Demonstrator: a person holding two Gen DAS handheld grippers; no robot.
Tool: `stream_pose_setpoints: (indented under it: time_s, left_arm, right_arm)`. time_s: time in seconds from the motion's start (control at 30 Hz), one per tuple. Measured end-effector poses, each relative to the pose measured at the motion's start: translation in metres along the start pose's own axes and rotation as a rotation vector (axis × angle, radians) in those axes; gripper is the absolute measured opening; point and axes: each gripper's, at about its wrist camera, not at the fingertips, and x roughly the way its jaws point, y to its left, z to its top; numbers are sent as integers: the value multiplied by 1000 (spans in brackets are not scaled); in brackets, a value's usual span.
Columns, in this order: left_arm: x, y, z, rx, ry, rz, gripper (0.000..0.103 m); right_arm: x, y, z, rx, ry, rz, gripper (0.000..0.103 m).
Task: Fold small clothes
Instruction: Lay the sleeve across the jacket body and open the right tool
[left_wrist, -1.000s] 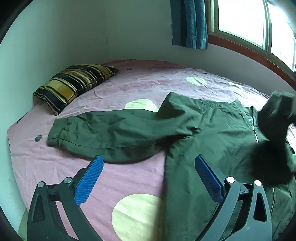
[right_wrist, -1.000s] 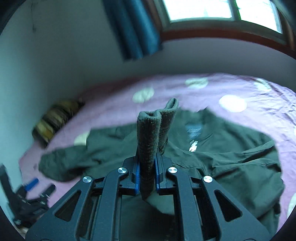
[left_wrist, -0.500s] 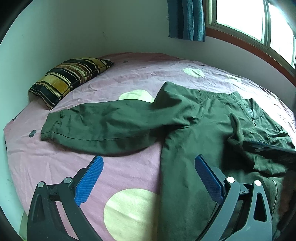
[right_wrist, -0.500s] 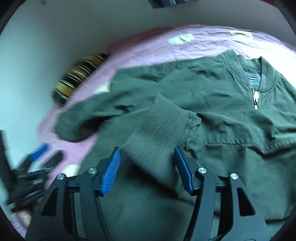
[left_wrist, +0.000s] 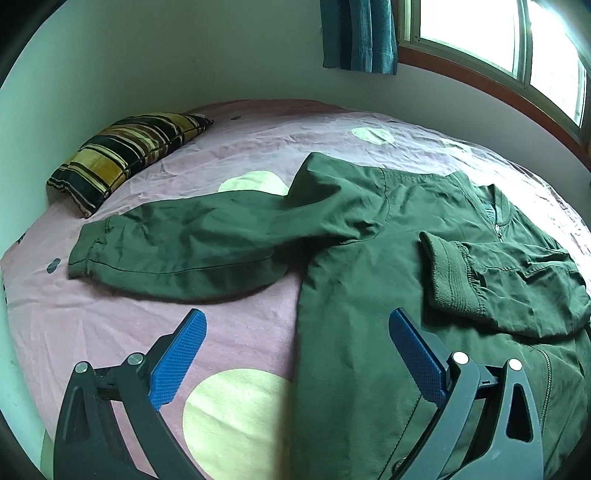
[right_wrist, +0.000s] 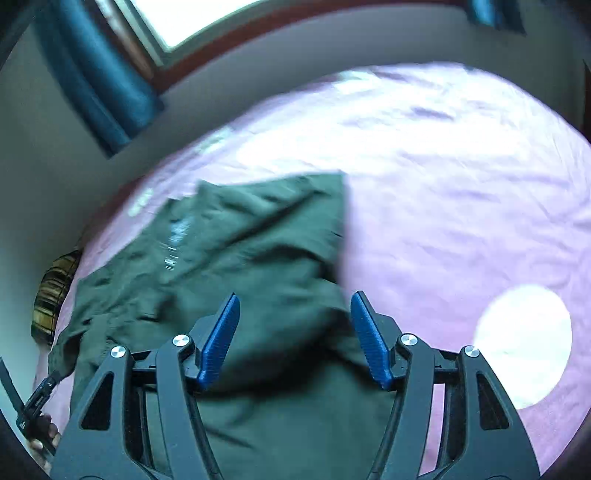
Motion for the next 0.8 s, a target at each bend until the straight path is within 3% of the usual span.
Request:
stream_pose_setpoints:
  time_s: [0.13, 0.37, 0.63, 0.7, 0.8]
  left_arm:
    - [3, 2, -1, -1, 8, 12, 99]
    - [3, 32, -2, -52, 7, 43, 99]
    - [11, 123, -2, -271, 51, 18, 99]
    - [18, 156, -2, -364, 61, -21, 99]
    - [28, 197, -2, -489, 56, -94, 99]
  right_arm:
    - [28, -16, -15, 16, 74, -16, 53]
    - [22, -8, -19, -45, 33, -51, 53]
    - [-15, -1, -21, 38, -109, 53, 56]
    - [-22, 7, -21, 35, -133, 73, 63]
    - [-28, 21, -23, 21, -137, 114, 63]
